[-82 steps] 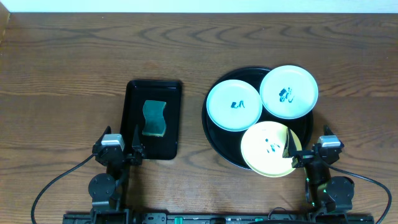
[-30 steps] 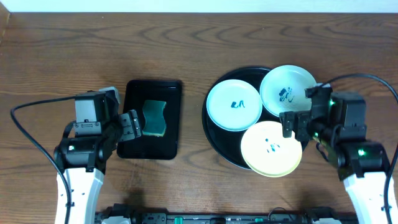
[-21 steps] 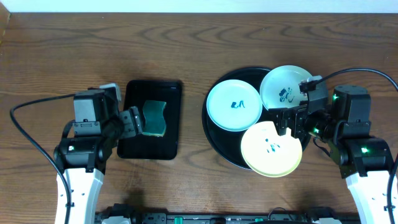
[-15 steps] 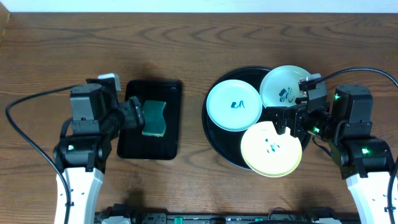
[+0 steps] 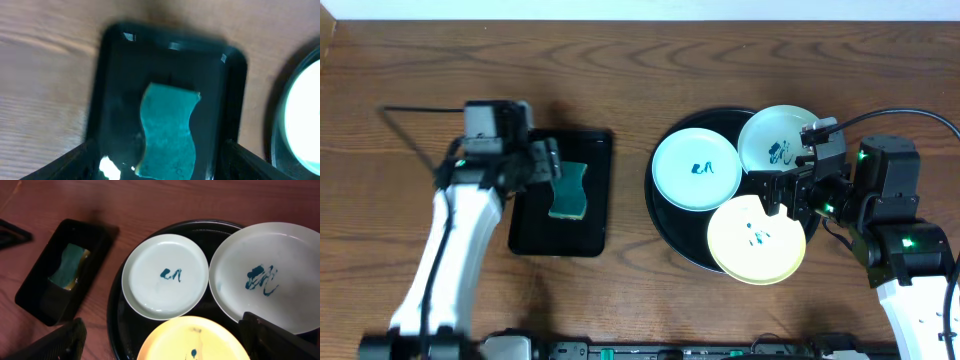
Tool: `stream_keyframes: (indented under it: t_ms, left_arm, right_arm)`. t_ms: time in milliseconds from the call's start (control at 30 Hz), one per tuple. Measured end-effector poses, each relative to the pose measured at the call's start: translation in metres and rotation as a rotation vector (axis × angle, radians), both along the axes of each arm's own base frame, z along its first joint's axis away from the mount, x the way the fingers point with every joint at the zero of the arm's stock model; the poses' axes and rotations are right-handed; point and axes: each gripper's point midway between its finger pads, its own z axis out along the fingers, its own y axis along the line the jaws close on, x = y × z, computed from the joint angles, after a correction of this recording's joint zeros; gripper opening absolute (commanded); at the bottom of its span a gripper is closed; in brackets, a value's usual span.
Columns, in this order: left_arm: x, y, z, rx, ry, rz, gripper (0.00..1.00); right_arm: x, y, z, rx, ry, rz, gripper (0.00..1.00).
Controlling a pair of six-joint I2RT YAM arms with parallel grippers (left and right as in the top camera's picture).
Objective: Clean dirty plates on tray and stack at the side
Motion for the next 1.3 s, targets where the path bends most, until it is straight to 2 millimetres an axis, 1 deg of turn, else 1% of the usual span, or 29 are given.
stream_keyframes:
  t_ms: [33, 133, 200, 267, 367, 467, 500, 600, 633, 667, 700, 767, 933, 1000, 1033, 1067, 1100, 1133, 1233, 1300]
  left_arm:
    - [-0.001, -0.006, -0.013, 0.001, 0.04, -0.019, 0.78]
    - [-0.003, -0.022, -0.041, 0.005, 0.126, -0.065, 0.78]
    - [-0.006, -0.029, -0.06, 0.013, 0.183, -0.087, 0.76]
    - [-0.01, -0.031, -0.076, 0.021, 0.237, -0.094, 0.74]
    - [-0.016, -0.029, -0.102, 0.035, 0.32, -0.088, 0.72]
    - [-0.021, -0.028, -0.118, 0.043, 0.368, -0.083, 0.7]
    - [-0.021, -0.028, -0.121, 0.043, 0.376, -0.081, 0.61]
    - [-0.021, -0.028, -0.124, 0.041, 0.382, -0.072, 0.45]
    - [-0.021, -0.028, -0.124, 0.04, 0.381, -0.068, 0.41]
    - [-0.02, -0.028, -0.124, 0.041, 0.378, -0.065, 0.41]
    - [-0.019, -0.027, -0.124, 0.043, 0.375, -0.067, 0.38]
    - [-0.019, -0.027, -0.124, 0.042, 0.373, -0.065, 0.08]
    - [-0.018, -0.025, -0.121, 0.055, 0.366, -0.059, 0.07]
    - [-0.019, -0.021, -0.116, 0.076, 0.357, -0.05, 0.08]
    - [-0.019, -0.018, -0.109, 0.094, 0.343, -0.043, 0.1]
    - [-0.018, -0.017, -0.105, 0.097, 0.334, -0.041, 0.17]
    - [-0.017, -0.016, -0.1, 0.104, 0.321, -0.038, 0.32]
    - [-0.017, -0.015, -0.095, 0.109, 0.308, -0.036, 0.42]
    - [-0.016, -0.013, -0.085, 0.115, 0.281, -0.026, 0.57]
    - [-0.016, -0.012, -0.085, 0.117, 0.284, -0.025, 0.6]
  right_arm:
    - [0.0, 0.0, 0.0, 0.0, -0.001, 0.0, 0.97]
    - [0.0, 0.0, 0.0, 0.0, 0.0, 0.0, 0.97]
    - [0.0, 0.0, 0.0, 0.0, 0.0, 0.0, 0.98]
    - [0.0, 0.0, 0.0, 0.0, 0.0, 0.0, 0.98]
    - [0.0, 0.0, 0.0, 0.0, 0.0, 0.0, 0.97]
    - [0.0, 0.0, 0.0, 0.0, 0.0, 0.0, 0.97]
    - [0.0, 0.0, 0.0, -0.001, 0.0, -0.001, 0.97]
    - [0.0, 0.0, 0.0, 0.0, 0.0, 0.0, 0.96]
    - [0.0, 0.0, 0.0, 0.0, 0.0, 0.0, 0.96]
    - [0.0, 0.0, 0.0, -0.001, 0.0, -0.001, 0.95]
    - [0.0, 0.0, 0.0, -0.001, 0.0, -0.001, 0.94]
    - [0.0, 0.0, 0.0, 0.0, 0.001, -0.001, 0.91]
    - [0.0, 0.0, 0.0, -0.002, 0.002, 0.001, 0.91]
    - [0.0, 0.0, 0.0, -0.002, 0.002, 0.001, 0.9]
    - [0.0, 0.0, 0.0, -0.002, 0.002, 0.001, 0.9]
    - [0.0, 0.0, 0.0, -0.002, 0.002, 0.001, 0.91]
    - [0.0, 0.0, 0.0, -0.002, 0.002, 0.001, 0.91]
    - [0.0, 0.0, 0.0, -0.002, 0.002, 0.001, 0.91]
    - [0.0, 0.0, 0.0, -0.002, 0.002, 0.001, 0.91]
    - [0.0, 0.0, 0.0, -0.002, 0.002, 0.001, 0.91]
